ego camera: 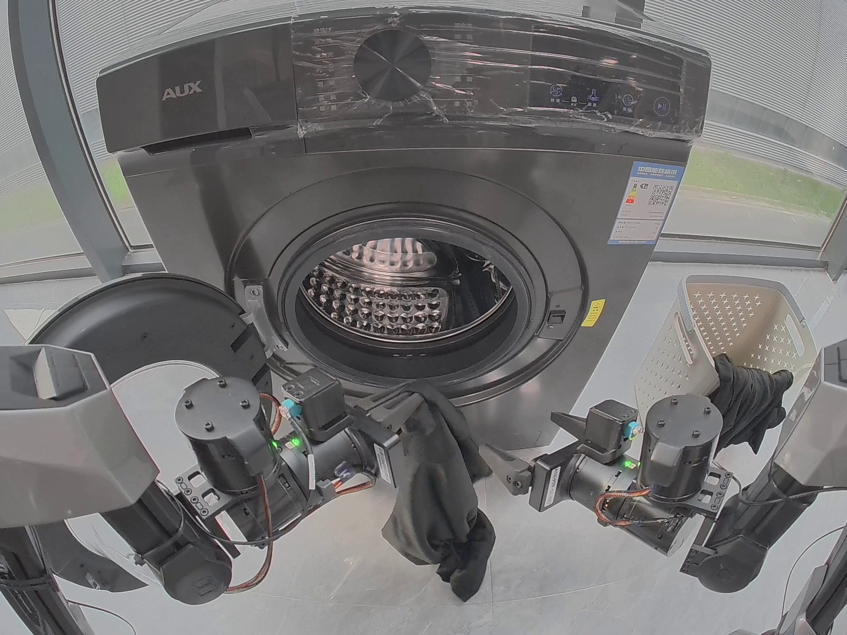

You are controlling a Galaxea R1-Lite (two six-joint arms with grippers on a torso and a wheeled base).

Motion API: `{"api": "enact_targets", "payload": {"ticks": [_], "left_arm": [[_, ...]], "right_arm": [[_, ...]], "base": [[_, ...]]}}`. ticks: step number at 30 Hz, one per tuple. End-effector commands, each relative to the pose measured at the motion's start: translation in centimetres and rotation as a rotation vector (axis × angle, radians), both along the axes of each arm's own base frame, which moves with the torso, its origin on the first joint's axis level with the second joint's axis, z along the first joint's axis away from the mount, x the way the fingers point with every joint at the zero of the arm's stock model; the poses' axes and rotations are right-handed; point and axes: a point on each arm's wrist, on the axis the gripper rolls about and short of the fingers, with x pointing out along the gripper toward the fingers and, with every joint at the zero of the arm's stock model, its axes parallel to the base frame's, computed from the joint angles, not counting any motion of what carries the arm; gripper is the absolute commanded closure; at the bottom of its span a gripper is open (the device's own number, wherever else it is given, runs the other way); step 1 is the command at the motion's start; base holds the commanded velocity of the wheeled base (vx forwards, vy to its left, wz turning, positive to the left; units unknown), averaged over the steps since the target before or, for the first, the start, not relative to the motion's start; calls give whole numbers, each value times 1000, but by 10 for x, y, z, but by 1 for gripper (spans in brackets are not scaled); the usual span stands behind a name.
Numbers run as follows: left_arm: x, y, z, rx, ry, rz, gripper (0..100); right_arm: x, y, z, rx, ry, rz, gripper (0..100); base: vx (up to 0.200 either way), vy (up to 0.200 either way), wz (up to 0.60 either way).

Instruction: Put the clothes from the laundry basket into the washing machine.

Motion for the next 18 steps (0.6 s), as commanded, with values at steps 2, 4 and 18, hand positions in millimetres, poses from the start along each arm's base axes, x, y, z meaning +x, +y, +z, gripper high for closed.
{"api": "enact_targets", "payload": {"ticks": [2,4,18], "left_arm": [[-1,0,15,-35,-46,-1,100],[-1,0,18,-41,-54,-1,100],[-16,15,71,-160,-193,-10,100]], "right_arm": [[-2,-2,-3,-11,13,0,0],[-3,-3,-6,-23,25,0,0],[5,-13,-31,-77,94,-33,0]], "base": [[0,0,0],[0,0,0],[0,0,0]]}}
